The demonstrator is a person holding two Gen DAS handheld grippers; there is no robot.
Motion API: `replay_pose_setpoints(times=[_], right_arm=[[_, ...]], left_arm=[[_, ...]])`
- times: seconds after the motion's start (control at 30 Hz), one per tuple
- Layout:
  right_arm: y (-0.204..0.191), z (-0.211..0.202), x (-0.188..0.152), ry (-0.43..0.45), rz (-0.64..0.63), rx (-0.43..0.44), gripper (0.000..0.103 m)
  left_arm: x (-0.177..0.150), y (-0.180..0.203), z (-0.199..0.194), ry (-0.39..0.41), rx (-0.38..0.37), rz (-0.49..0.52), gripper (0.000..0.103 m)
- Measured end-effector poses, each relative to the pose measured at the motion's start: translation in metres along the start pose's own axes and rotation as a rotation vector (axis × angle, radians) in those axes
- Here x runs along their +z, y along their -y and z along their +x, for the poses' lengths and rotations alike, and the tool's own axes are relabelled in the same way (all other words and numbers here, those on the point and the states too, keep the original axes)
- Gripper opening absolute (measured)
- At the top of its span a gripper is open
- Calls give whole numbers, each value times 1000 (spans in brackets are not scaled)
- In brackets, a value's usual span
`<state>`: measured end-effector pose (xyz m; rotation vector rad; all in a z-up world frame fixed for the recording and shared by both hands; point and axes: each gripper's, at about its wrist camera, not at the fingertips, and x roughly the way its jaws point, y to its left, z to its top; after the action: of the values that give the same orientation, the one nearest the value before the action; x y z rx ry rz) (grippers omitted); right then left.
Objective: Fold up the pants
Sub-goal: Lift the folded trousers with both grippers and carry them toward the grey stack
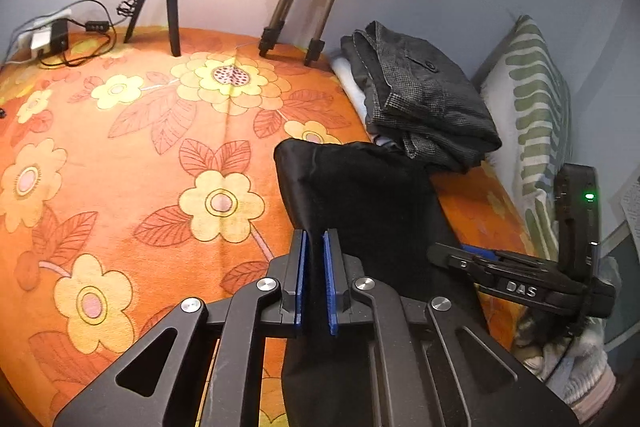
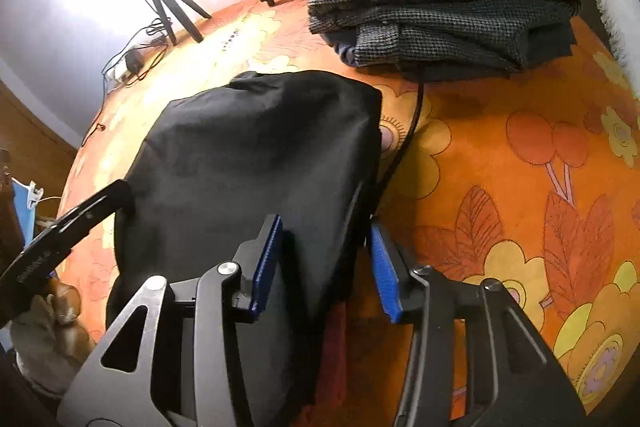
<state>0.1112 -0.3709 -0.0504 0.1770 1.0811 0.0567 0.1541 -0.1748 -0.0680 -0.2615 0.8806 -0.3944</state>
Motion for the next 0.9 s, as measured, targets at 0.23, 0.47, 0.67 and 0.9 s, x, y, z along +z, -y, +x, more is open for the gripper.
replay_pose_setpoints(times=[0.23, 0.47, 0.67, 0.9], right_arm=[[4, 12, 0, -30, 29, 51, 56], [18, 10, 0, -38, 41, 143, 53], [24, 19, 0, -44, 94, 225, 21], [9, 9, 2, -18, 75, 204, 12]], left_arm=[[5, -13, 15, -87, -53, -69, 45], [-3, -17, 41, -167, -76, -74, 45], [-2, -13, 53, -183, -130, -74, 28], [0, 3, 36, -123, -111, -27, 11]])
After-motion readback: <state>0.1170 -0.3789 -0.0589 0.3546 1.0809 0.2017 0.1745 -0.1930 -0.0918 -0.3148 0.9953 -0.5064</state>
